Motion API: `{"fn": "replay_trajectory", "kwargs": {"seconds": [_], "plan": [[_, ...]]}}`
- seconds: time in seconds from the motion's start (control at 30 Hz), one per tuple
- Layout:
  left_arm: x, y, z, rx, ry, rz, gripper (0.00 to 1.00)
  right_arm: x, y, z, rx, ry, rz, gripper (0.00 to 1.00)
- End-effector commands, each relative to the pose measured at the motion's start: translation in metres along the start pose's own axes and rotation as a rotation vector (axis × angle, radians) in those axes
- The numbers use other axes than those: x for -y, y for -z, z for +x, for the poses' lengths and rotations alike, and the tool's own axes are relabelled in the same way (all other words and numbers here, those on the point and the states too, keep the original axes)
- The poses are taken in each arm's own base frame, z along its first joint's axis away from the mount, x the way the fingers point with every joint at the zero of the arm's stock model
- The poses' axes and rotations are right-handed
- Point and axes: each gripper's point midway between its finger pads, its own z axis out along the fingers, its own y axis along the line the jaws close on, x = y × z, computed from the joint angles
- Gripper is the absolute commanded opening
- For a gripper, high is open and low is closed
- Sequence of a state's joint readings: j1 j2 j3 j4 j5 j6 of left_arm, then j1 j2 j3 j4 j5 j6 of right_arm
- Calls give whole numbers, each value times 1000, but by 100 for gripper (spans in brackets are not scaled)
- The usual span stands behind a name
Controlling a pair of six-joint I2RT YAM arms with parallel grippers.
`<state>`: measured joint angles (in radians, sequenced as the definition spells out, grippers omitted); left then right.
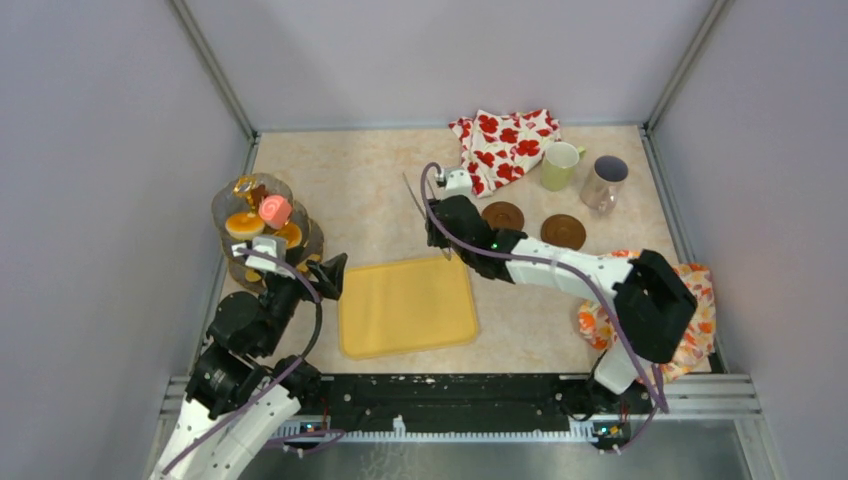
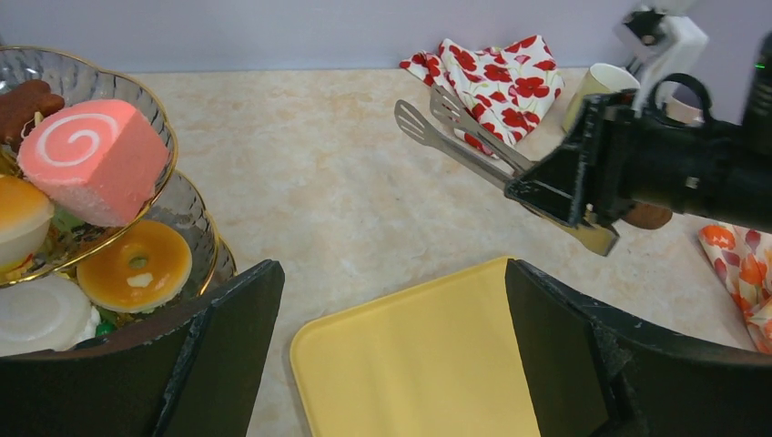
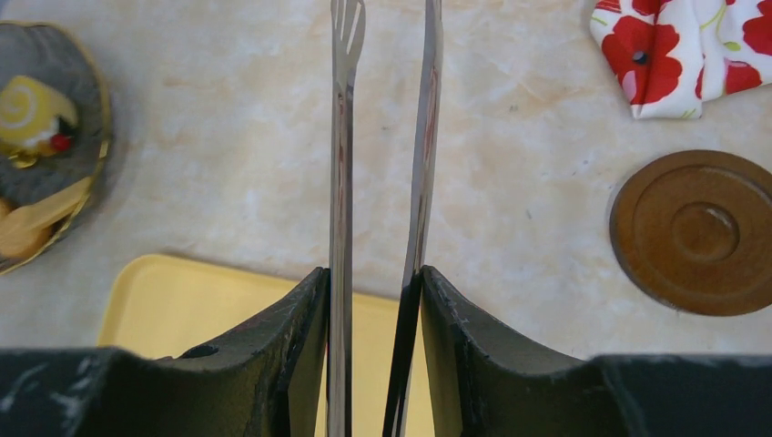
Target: Serve the afternoon tea
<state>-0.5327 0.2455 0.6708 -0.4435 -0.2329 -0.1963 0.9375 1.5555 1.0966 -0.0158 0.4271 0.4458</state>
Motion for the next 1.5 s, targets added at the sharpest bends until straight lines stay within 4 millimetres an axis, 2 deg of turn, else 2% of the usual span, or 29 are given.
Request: {"fn": "replay_trajectory", "kwargs": {"seconds": [0.0, 0.2, 0.43, 0.47, 0.67, 0.83, 0.93, 1.07, 1.17, 1.23, 1.3, 1.47], "plan": [[9, -5, -9, 13, 8, 35, 99, 11, -42, -32, 84, 54, 107, 40], [7, -2, -11, 32, 9, 27, 99, 18, -94, -25, 51, 33, 148, 44], [7, 0, -12, 37, 10, 33, 99, 30, -140, -1, -34, -65, 138, 45], [7, -1, -12, 37, 10, 31, 99, 30, -144, -1, -35, -77, 135, 46], [6, 0, -12, 41, 9, 30, 99, 33, -159, 28, -107, -96, 155, 47], [7, 1, -13, 46, 10, 33, 99, 33, -166, 41, -143, -102, 153, 47], [7, 1, -13, 46, 10, 32, 99, 32, -168, 43, -151, -100, 155, 50], [7, 0, -12, 41, 8, 31, 99, 29, -167, 47, -177, -134, 145, 60], [3, 0, -13, 44, 7, 12, 99, 26, -159, 42, -173, -150, 129, 75], [2, 0, -13, 44, 10, 3, 99, 28, -148, 33, -162, -143, 129, 85], [3, 0, -13, 42, 18, 10, 99, 28, -133, 16, -135, -122, 121, 97], [8, -2, -11, 28, 24, 32, 99, 21, -84, -27, -95, -78, 50, 99]]}}
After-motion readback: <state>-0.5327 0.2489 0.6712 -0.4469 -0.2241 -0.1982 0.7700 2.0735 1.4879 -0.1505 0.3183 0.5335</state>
